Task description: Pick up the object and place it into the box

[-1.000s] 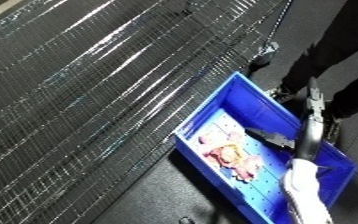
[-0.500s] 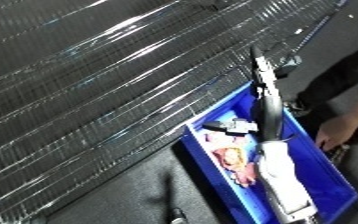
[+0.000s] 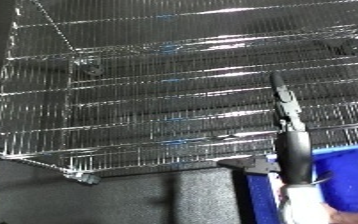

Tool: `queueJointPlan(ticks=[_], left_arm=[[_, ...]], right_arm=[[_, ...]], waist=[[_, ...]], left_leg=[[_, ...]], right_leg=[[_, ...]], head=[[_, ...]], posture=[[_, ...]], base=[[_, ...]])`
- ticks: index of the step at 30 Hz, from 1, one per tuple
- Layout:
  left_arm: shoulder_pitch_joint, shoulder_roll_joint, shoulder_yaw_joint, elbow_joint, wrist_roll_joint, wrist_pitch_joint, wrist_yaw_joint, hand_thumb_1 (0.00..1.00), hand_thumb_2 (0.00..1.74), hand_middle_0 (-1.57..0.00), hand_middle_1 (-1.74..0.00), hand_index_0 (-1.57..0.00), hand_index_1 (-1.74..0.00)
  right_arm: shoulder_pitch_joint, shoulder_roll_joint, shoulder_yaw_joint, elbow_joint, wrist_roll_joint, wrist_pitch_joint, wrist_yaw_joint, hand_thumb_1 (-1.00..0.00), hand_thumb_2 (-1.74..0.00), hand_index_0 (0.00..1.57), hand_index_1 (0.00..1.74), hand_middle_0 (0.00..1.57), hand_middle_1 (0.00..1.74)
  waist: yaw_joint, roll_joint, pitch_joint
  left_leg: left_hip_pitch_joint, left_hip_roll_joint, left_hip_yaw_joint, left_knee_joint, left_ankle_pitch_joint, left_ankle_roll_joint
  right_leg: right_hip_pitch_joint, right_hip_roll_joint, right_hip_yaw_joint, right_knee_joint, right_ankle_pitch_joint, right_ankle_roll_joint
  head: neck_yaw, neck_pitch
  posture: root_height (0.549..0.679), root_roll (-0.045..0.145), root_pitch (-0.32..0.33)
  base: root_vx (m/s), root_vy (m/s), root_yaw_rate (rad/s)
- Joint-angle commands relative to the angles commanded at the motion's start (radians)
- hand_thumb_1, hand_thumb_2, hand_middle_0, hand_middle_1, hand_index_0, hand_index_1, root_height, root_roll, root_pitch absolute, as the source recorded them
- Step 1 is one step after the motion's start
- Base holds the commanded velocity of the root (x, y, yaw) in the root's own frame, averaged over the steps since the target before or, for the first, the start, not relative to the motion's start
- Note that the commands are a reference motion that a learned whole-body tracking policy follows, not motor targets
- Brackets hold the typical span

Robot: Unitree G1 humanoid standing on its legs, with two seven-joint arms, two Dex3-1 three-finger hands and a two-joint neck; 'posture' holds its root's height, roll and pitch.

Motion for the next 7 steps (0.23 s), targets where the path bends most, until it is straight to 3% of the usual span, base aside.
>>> queueJointPlan(ticks=[3, 7], left_arm=[[-0.014, 0.001, -0.006, 0.001, 0.007, 0.001, 0.008, 1.0, 1.74, -1.57, -1.74, -1.57, -1.74], [-0.015, -0.001, -0.006, 0.004, 0.011, 0.005, 0.008, 1.0, 1.74, -1.57, -1.74, -1.57, -1.74]], right_arm=[[-0.029, 0.006, 0.027, 0.009, -0.012, 0.004, 0.0, 0.0, 0.0, 0.0, 0.0, 0.0, 0.0], [-0.063, 0.006, 0.052, 0.017, -0.028, 0.008, 0.0, 0.0, 0.0, 0.0, 0.0, 0.0, 0.0]], waist=[[0.015, -0.001, 0.0], [0.032, -0.001, 0.0]], left_leg=[[-0.022, -0.006, -0.008, 0.012, -0.002, 0.0012], [-0.034, -0.011, -0.012, 0.014, -0.005, 0.0024]], right_leg=[[-0.018, -0.002, -0.001, 0.01, 0.001, 0.0003], [-0.029, -0.0031, -0.003, 0.009, 0.003, 0.0025]], head=[[-0.02, 0.022], [-0.036, 0.034]], posture=[[0.622, 0.032, -0.091], [0.622, 0.029, -0.08]], base=[[-0.011, 0.023, 0.097], [0.003, 0.021, 0.035]])
